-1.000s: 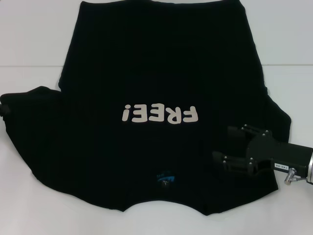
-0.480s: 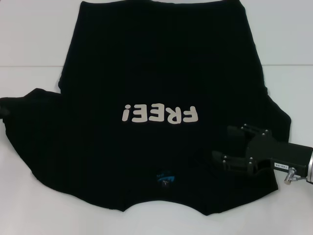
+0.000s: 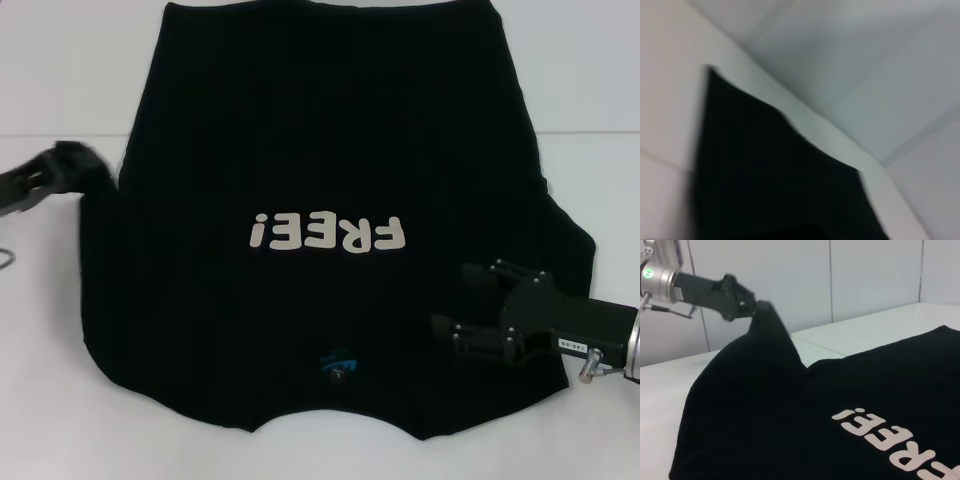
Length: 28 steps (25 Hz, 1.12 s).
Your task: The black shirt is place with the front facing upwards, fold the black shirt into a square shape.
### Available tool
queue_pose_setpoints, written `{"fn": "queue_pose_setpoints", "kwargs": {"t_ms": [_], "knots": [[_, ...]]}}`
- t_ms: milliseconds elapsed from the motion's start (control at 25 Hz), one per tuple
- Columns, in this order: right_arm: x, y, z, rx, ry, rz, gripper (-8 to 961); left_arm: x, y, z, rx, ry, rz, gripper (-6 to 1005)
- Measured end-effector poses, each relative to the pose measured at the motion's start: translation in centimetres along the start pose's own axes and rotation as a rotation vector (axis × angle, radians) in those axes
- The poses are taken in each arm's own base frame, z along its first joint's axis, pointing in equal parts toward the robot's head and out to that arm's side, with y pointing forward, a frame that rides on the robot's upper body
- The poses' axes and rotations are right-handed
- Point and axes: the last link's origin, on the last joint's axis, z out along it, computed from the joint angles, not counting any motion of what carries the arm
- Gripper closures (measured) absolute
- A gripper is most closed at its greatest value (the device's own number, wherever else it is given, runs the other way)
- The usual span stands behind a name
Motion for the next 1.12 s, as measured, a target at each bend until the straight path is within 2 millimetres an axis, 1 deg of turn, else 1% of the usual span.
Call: {"fn": "queue_pose_setpoints", "kwargs": {"t_ms": [40,80,200,320,440,640,720,800,960,1120], "knots": [[0.0,0.0,0.0,-0.001,0.000,0.001,53,-0.7,1.8,1.2,-0.065,-0.046,0.058,1001],[0.0,0.0,0.0,-0.001,0.000,0.002,53,-0.8,2.0,1.3,-0.071,-0.054,0.063,1001],[0.0,0.1,0.1,-0.002,-0.001,0.004,54,-2.4,3.8,2.8,-0.127,-0.150,0.132,1001],[0.1,0.1,0.1,-0.003,0.001,0.007,54,-4.0,4.7,3.9,-0.142,-0.233,0.180,1000],[0.1,0.1,0.2,-0.003,0.004,0.009,54,-5.0,4.9,4.6,-0.131,-0.273,0.212,992],[0.1,0.1,0.2,-0.004,0.005,0.009,54,-6.7,4.9,5.6,-0.102,-0.317,0.233,978],[0.1,0.1,0.2,-0.004,0.006,0.009,53,-7.5,4.9,6.0,-0.107,-0.336,0.196,917],[0.2,0.1,0.2,-0.004,0.006,0.009,53,-7.8,4.9,6.0,-0.115,-0.345,0.157,856],[0.2,0.1,0.2,-0.003,0.007,0.009,53,-7.2,4.1,5.8,-0.084,-0.317,0.021,749],[0.2,0.1,0.2,0.000,0.006,0.007,53,-6.2,1.3,5.0,0.063,-0.213,-0.145,658]]}}
